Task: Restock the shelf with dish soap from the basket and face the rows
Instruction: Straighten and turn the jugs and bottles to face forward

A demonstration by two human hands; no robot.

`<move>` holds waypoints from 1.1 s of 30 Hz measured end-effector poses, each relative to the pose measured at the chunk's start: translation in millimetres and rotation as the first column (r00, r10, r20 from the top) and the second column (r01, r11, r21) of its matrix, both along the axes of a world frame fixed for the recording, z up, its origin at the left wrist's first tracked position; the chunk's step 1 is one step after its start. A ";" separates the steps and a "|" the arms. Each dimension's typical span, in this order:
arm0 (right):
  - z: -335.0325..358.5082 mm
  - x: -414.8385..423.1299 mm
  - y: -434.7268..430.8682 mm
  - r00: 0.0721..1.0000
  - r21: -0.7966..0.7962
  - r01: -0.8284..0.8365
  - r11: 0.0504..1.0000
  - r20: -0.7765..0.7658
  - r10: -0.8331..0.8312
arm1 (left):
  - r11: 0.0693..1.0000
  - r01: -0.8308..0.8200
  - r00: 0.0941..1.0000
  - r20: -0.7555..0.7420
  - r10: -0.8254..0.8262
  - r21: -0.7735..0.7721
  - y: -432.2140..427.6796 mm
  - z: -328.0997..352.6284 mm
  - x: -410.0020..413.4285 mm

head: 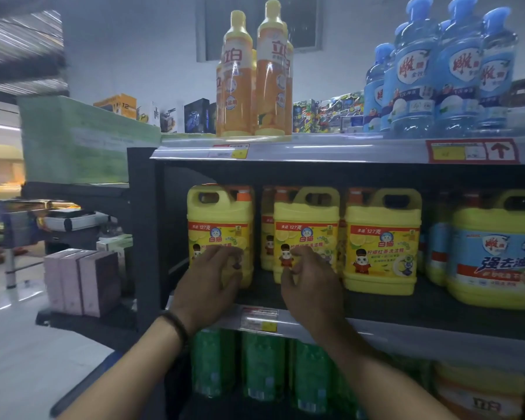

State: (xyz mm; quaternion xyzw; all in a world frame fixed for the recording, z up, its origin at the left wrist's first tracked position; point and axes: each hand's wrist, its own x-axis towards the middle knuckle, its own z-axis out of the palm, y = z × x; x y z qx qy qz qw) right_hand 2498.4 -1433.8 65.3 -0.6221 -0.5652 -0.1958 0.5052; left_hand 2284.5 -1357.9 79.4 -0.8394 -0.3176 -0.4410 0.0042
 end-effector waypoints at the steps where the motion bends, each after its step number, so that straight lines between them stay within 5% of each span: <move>1: 1.5 -12.4 3.9 0.999 0.004 -0.033 0.999 -0.016 0.033 | 1.000 -0.022 1.000 -0.004 0.022 -0.009 3.7 -1.1 -9.9; 7: 11.2 -63.1 36.0 0.993 -0.015 -0.077 0.997 0.084 0.078 | 0.992 -0.041 0.988 0.140 0.057 -0.116 21.2 -4.4 -36.8; 13: -2.3 -55.1 50.7 0.914 -0.059 0.024 0.998 0.405 0.002 | 0.980 0.124 0.949 0.305 -0.073 -0.154 34.6 19.4 -33.0; 22: -6.1 -54.9 55.8 0.891 -0.088 0.024 0.996 0.453 0.018 | 0.775 0.340 0.835 0.550 0.011 -0.532 53.5 26.6 -20.6; 26: -9.7 -50.4 61.2 0.896 -0.122 0.002 0.993 0.440 0.052 | 0.798 0.329 0.828 0.560 0.013 -0.505 43.6 25.2 -21.3; 33: -9.4 -51.4 64.4 0.935 -0.217 -0.008 0.976 0.345 0.085 | 0.928 0.292 0.815 0.568 -0.115 -0.232 4.5 12.9 -23.4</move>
